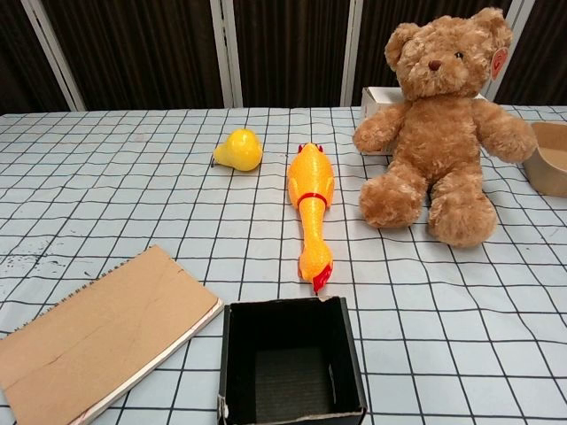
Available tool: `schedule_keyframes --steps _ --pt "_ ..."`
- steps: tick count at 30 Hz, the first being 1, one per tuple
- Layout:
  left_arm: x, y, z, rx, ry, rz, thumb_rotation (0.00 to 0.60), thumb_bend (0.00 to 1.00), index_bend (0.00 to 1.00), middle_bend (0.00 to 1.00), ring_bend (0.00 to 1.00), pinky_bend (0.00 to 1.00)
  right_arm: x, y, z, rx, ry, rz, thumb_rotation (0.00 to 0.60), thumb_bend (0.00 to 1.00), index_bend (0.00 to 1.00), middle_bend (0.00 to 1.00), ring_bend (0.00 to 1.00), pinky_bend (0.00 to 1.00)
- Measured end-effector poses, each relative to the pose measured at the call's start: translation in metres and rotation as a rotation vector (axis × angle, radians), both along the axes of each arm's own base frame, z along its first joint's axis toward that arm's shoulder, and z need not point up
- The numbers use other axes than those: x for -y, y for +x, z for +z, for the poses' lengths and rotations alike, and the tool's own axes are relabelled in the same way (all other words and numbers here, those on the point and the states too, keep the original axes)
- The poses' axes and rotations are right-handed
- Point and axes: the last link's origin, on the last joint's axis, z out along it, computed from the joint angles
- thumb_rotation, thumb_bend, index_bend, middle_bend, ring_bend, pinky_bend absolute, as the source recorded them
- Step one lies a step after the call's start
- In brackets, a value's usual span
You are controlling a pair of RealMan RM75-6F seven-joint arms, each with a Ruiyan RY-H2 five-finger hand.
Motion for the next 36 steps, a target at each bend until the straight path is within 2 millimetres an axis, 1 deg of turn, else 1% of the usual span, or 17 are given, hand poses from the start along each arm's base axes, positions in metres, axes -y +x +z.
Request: schedule_keyframes --steps 12,17,22,26,29,33,35,36 --pt "0.004 0.002 0.0 -0.003 0.007 -0.012 0.6 0.27 0.21 0.0 0.0 0.14 0.0 0.0 0.0 0.004 0.012 0.001 0.6 0.28 0.0 0.08 0.02 0.0" --pt "0.002 0.0 0.0 -0.002 0.002 0.0 0.6 0.27 0.21 0.0 0.0 0.14 0.0 0.001 0.002 0.015 -0.008 -0.002 0.6 0.29 0.0 0.07 0.02 0.0" --pt "0.0 0.0 0.0 0.001 0.003 0.002 0.6 0.27 0.2 0.0 0.0 0.14 0.002 0.001 -0.001 0.042 -0.018 -0.009 0.6 0.28 0.0 0.07 0.02 0.0" --pt "0.002 0.004 -0.004 -0.016 -0.01 -0.012 0.6 0.27 0.2 0.0 0.0 0.14 0.006 0.001 -0.005 0.092 -0.027 -0.006 0.6 0.29 0.0 0.08 0.02 0.0" --pt "0.0 0.004 -0.006 -0.023 -0.016 -0.006 0.6 0.27 0.2 0.0 0.0 0.14 0.012 0.0 -0.01 0.162 -0.028 0.002 0.6 0.29 0.0 0.08 0.03 0.0" --pt "-0.004 0.003 -0.008 -0.026 -0.016 0.009 0.6 0.27 0.2 0.0 0.0 0.14 0.026 0.0 -0.015 0.299 -0.042 0.02 0.6 0.28 0.0 0.08 0.06 0.0" --pt "-0.005 0.003 -0.008 -0.029 -0.019 0.012 0.6 0.27 0.2 0.0 0.0 0.14 0.035 0.002 -0.017 0.363 -0.051 0.027 0.6 0.29 0.0 0.08 0.06 0.0" --pt "-0.007 0.002 -0.009 -0.032 -0.023 0.017 0.6 0.27 0.2 0.0 0.0 0.14 0.044 0.004 -0.017 0.417 -0.058 0.029 0.6 0.29 0.0 0.08 0.06 0.0"
